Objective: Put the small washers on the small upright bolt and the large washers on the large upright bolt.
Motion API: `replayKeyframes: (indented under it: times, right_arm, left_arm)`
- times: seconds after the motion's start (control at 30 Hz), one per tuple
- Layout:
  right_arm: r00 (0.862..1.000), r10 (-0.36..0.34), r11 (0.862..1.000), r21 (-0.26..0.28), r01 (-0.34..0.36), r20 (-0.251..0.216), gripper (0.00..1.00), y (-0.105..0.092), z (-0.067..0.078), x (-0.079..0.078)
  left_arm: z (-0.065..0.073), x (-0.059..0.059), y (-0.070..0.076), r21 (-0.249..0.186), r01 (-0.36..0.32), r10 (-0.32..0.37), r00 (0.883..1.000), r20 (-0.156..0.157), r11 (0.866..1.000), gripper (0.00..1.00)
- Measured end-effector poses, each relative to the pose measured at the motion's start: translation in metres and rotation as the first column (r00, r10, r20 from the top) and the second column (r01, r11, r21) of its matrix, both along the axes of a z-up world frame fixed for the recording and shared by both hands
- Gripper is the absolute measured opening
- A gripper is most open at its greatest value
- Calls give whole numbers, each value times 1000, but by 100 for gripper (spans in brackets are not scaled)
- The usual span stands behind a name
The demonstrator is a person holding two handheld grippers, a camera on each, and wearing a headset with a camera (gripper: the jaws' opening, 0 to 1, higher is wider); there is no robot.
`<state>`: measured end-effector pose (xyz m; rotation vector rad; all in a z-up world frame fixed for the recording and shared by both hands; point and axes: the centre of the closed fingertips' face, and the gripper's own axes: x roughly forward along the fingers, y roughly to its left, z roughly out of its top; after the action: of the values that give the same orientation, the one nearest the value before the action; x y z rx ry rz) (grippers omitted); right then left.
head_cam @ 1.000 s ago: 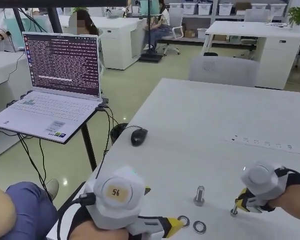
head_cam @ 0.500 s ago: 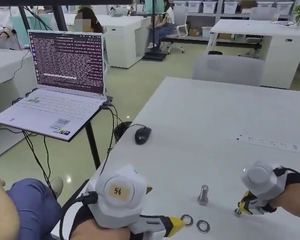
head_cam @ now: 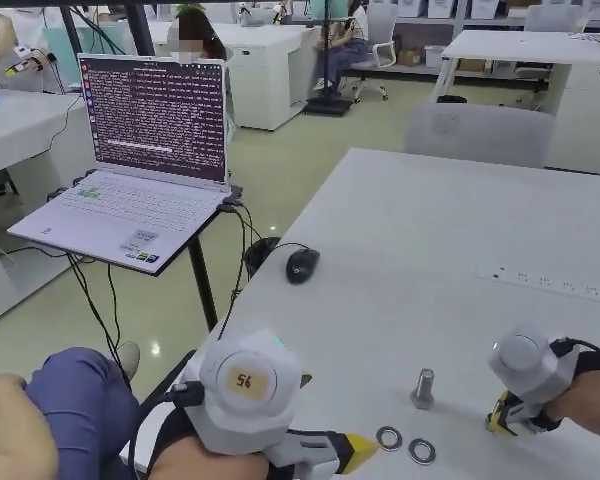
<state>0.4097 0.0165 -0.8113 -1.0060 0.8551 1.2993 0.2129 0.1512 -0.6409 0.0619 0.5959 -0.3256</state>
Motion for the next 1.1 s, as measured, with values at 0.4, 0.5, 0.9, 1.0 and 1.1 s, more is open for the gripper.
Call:
replayKeyframes:
  times: [0.4,0.5,0.9,1.0,1.1]
  right_arm:
    - [999,-44,996,71,44,-2,19,-8,13,2]
    - [994,-112,985,134,112,-5,22,-19,24,4]
    - [981,-176,958,214,189,-79,26,-50,14,-39]
    - [983,-161,961,211,177,-91,26,-46,7,-53]
    - [985,-139,963,217,159,-106,25,-35,2,-65]
  left_arm:
    - [-1,2,-3,0,6,-6,1000,0,1000,62]
    - [0,2,-3,-5,2,-2,1000,4,1000,62]
    - [-2,0,-12,-17,9,-9,1000,11,1000,62]
    - [-3,-1,-13,-17,9,-9,1000,10,1000,62]
    - [-3,-3,-12,-14,5,-5,1000,8,1000,62]
